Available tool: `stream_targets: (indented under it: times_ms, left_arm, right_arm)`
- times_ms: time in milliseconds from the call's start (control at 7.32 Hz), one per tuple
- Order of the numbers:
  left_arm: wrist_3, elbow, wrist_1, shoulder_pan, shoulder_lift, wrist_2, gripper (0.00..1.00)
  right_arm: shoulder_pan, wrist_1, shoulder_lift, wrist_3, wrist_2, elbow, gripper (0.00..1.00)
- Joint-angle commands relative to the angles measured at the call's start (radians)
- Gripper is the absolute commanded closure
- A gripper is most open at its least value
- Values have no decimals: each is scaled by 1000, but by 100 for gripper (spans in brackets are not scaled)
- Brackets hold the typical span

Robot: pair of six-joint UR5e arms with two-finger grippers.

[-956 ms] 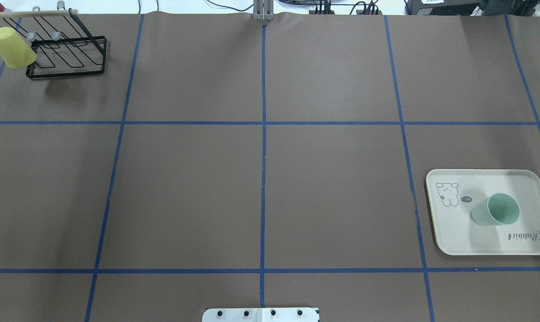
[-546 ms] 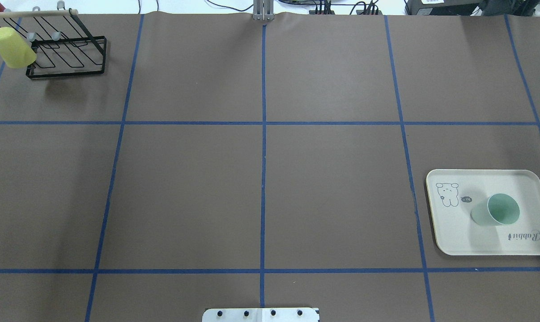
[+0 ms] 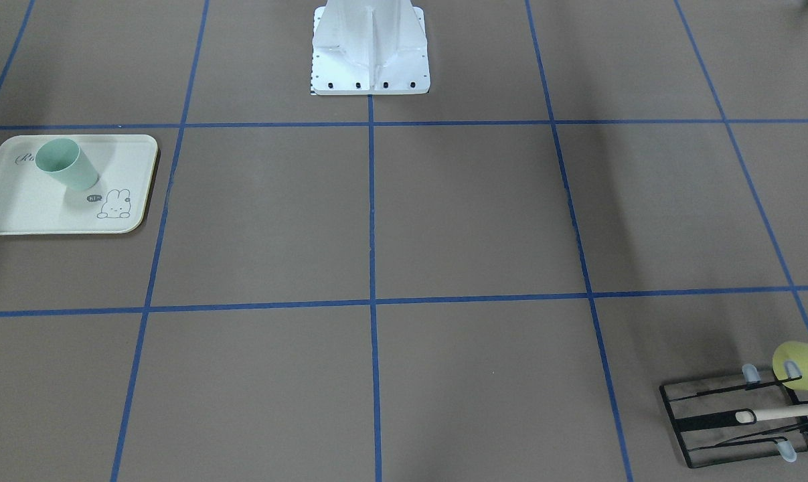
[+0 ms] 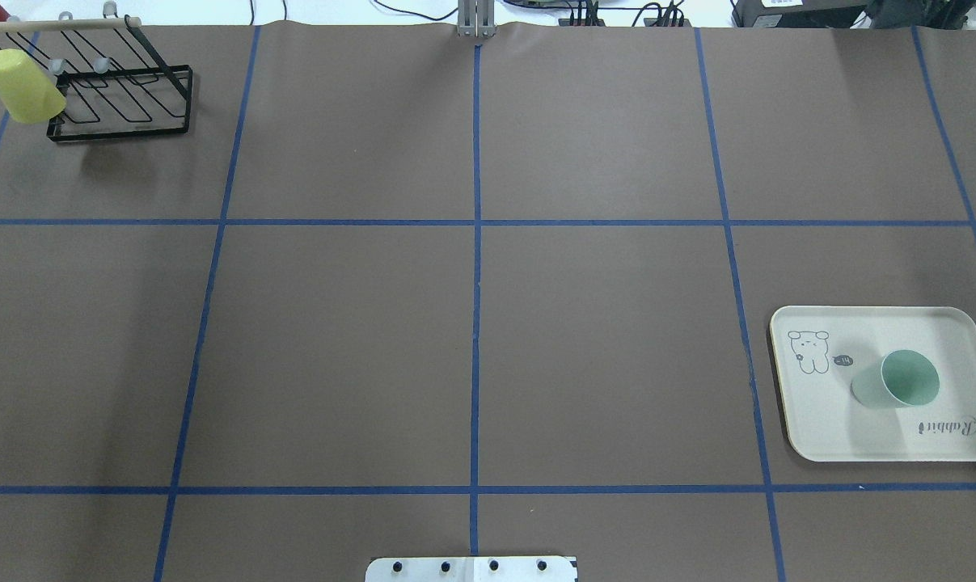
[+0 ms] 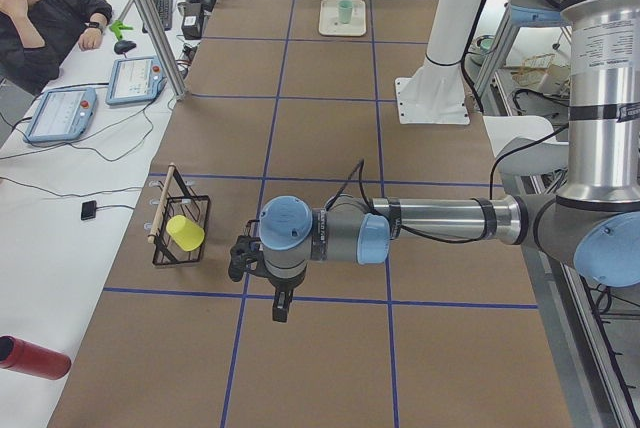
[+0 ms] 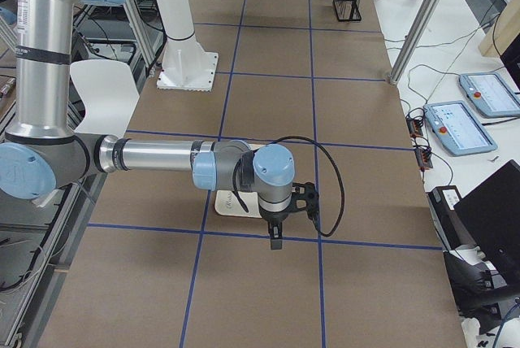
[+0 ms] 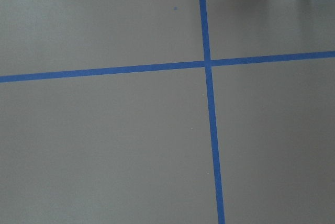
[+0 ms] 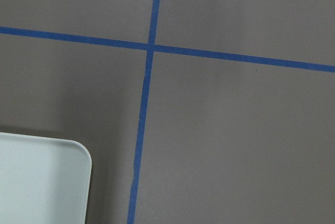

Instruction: Left arm grabs green cup and hands to right arm on tray

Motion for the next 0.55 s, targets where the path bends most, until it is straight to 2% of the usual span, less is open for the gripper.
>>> stream_targets:
  times_ms: [0,137,410]
  left_arm:
    - [-3,7,-1,0,7,0,0]
    - [-4,7,-1,0,9,0,0]
    - [-3,5,-1,0,9,0,0]
  right_arm:
    - [0,-2,1,1,6,-6,0]
    - [0,-2,-1,1,8,-7,0]
    - [0,2,-1,-3,81,-4,0]
